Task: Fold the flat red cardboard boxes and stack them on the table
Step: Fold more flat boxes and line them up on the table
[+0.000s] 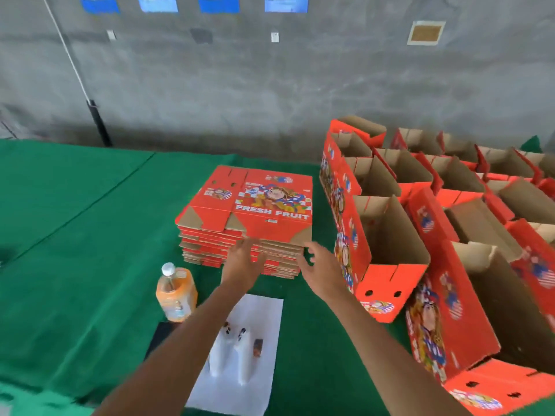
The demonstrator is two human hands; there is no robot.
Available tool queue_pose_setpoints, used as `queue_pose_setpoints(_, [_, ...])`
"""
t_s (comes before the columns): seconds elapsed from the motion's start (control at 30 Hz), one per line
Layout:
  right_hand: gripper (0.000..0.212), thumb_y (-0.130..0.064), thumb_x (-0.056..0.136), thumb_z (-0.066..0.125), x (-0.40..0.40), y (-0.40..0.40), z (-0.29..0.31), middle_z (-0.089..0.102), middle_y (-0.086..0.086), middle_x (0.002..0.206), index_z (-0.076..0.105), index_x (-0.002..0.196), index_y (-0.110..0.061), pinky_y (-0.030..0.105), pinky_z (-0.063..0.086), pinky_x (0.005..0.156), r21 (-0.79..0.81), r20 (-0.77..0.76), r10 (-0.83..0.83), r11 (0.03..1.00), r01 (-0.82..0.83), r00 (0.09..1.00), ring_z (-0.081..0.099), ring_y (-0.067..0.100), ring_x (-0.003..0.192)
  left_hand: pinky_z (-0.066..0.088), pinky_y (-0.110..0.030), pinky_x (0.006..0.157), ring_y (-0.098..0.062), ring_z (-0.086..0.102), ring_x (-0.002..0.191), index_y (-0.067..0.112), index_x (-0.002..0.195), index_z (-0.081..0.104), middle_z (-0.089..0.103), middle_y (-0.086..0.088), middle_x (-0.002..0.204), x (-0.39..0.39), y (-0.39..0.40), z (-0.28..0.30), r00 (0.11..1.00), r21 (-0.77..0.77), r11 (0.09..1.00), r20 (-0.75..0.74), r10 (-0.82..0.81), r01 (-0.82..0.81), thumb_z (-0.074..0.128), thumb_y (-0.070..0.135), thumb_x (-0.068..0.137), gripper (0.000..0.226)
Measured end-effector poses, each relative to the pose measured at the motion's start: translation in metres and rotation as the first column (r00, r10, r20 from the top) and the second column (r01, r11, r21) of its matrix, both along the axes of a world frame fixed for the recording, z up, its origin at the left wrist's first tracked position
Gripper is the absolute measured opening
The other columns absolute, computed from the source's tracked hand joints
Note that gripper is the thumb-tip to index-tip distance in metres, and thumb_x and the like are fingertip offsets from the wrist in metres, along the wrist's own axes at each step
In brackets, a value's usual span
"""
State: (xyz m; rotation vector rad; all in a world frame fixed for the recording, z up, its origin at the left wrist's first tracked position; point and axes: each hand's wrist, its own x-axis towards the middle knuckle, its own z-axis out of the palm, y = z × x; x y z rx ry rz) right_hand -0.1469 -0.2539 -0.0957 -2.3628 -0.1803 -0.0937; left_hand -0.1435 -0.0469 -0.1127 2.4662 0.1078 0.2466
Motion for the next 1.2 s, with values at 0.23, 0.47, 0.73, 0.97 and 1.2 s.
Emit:
queue_pose_setpoints(0.23, [0.034,-0.032,0.106,0.055,0.078,0.029,-0.031,0.049,0.007,0.140,0.058,0.137,-0.019,0.040,0.060,0.087,-0.162,-0.122,-0.094,0.984,0.074,0.988,0.068,0.022,0.098,0.023,-0.055,0.124,-0.036,0.026,0.151,0.017,0.154,0.036,0.033,-0.015,0.161,0.092,0.087,-0.017,0.977,0.263,0.949,-0.074,0.200,-0.174,0.057,0.058,0.098,0.072])
queue_pose_setpoints(0.47, [0.039,-0.028,0.101,0.062,0.120,0.031,-0.040,0.048,0.012,0.130,0.055,0.130,-0.003,0.030,0.047,0.068,-0.135,-0.164,-0.313,0.946,0.293,0.935,0.057,0.022,0.089,0.033,-0.055,0.118,-0.037,0.029,0.149,0.006,0.155,0.028,0.033,-0.018,0.160,0.128,0.115,-0.018,0.933,0.382,0.903,-0.210,0.292,-0.197,0.055,0.072,0.093,0.095])
queue_pose_setpoints(0.73, [0.029,-0.023,0.090,0.070,0.124,0.031,-0.023,0.061,0.004,0.085,0.055,0.102,-0.002,0.020,0.049,0.052,0.450,-0.278,-0.271,0.811,0.375,0.921,0.060,0.016,0.069,0.052,-0.045,0.097,-0.038,0.060,0.118,0.000,0.127,0.058,0.061,-0.022,0.127,0.127,0.114,0.001,0.969,0.567,0.822,-0.172,0.177,-0.049,0.048,0.029,0.106,0.037])
queue_pose_setpoints(0.97, [0.021,-0.015,0.097,0.066,0.069,0.015,0.056,0.066,-0.002,0.103,0.061,0.113,-0.027,0.013,0.048,0.073,0.545,0.199,-0.291,0.826,0.141,0.936,0.064,0.010,0.093,0.053,-0.051,0.076,-0.055,0.065,0.089,0.002,0.100,0.064,0.069,-0.034,0.095,0.071,0.113,0.109,0.920,0.117,0.939,0.270,0.283,-0.323,0.052,0.034,0.106,0.035])
queue_pose_setpoints(1.2, [0.028,-0.029,0.108,0.052,-0.007,-0.028,0.163,0.071,-0.003,0.110,0.065,0.129,-0.015,0.018,0.050,0.087,0.522,0.348,-0.173,0.852,-0.038,0.921,0.062,-0.003,0.098,0.043,-0.049,0.065,-0.043,0.051,0.071,0.006,0.075,0.049,0.058,-0.016,0.070,-0.036,0.112,0.207,0.741,-0.273,0.917,0.542,0.397,-0.292,0.043,0.044,0.108,0.051])
